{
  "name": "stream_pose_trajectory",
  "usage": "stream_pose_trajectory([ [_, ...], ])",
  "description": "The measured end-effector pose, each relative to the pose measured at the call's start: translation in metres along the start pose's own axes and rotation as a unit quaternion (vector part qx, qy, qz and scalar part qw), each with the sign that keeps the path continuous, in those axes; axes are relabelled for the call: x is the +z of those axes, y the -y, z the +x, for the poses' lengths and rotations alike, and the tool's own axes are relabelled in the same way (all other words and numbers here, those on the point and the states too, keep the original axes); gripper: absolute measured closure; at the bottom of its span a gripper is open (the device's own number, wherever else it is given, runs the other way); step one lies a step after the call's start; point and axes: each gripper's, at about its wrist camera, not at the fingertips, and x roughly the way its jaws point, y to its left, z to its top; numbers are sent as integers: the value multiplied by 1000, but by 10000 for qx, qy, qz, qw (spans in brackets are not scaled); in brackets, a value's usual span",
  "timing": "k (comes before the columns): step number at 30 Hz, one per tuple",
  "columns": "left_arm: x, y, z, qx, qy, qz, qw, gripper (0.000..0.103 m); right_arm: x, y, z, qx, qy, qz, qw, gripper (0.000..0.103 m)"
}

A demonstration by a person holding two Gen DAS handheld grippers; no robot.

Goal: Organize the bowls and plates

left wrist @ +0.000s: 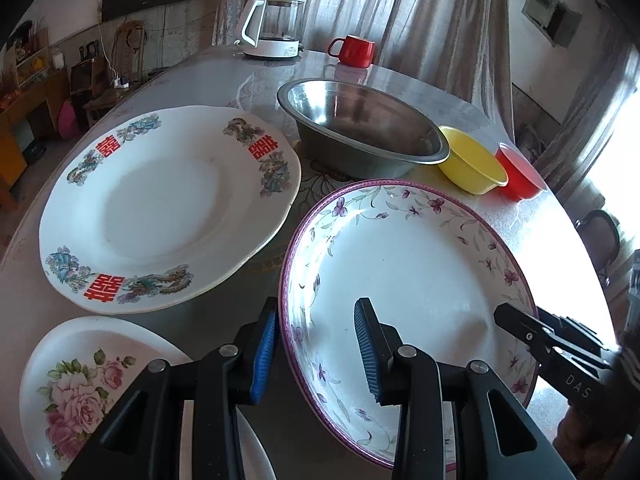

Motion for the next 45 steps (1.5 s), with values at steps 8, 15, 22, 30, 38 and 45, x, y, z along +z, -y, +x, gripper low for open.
stream_pose_trajectory([
  [8, -4, -3, -6, -45, 55, -60, 10000, 66, -1, -12, 5, -367, -27, -356, 9987, 68],
  [15, -10, 1, -14, 38, 202, 32, 9998, 66, -3, -14, 4, -457, -42, -275, 9986, 68],
  [22, -18, -6, -33, 37, 389, -60, 9992, 61, -9, -14, -3, -457, -112, -208, 9987, 66],
  [30, -24, -23, -65, 199, 746, -242, 9967, 55, -11, -13, -23, -679, 55, -110, 9976, 61],
  [38, -26, -50, -80, 305, 932, -416, 9943, 51, 3, -38, -46, -305, 524, -354, 9975, 48],
  [45, -25, -77, -84, 400, 967, -507, 9932, 40, 17, -84, -28, 802, 208, -748, 9938, 43],
])
